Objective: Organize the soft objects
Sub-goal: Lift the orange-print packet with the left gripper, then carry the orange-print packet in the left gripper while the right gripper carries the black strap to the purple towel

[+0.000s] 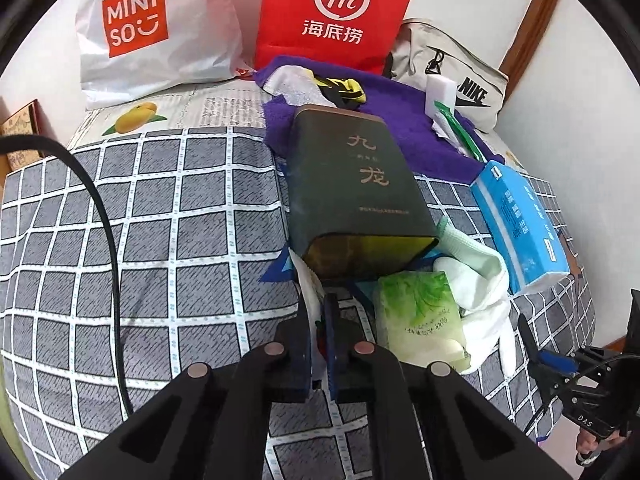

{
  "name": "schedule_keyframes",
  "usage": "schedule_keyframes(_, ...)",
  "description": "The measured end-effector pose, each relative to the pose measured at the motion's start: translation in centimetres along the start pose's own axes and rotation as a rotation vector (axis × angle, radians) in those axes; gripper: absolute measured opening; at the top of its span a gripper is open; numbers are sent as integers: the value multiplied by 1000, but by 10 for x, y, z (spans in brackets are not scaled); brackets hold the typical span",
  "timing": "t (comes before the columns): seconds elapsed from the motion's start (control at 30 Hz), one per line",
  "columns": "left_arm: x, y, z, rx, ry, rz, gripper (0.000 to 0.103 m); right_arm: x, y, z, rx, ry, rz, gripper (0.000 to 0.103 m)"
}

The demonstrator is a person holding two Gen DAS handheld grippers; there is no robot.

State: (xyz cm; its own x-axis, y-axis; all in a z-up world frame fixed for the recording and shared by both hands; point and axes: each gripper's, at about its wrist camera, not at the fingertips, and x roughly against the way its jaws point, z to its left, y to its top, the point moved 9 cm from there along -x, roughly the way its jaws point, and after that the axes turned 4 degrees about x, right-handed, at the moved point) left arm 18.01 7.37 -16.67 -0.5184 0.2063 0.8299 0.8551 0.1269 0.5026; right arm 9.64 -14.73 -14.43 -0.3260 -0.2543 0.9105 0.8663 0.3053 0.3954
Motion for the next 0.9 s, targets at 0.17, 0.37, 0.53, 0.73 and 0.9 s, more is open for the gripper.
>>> schedule_keyframes(0.17,16,-1,-1,25,-28,-16,6,11,5,4,18,-4,-18,21)
schedule_keyframes(0.37,37,1,2,53,-45,-42,5,27,18,11,29,3,-55,21)
schedule_keyframes(0.53,50,1,4,74,-54,-55,5,38,32,18,45,17,-86,21)
schedule_keyframes(0.73,66,10,1,79,-53,-83,5,49,58,18,52,25,-125,21)
schedule_keyframes(0.9,77,27,-9,60,-46,-112,5,55,85,11,51,9,-158,21)
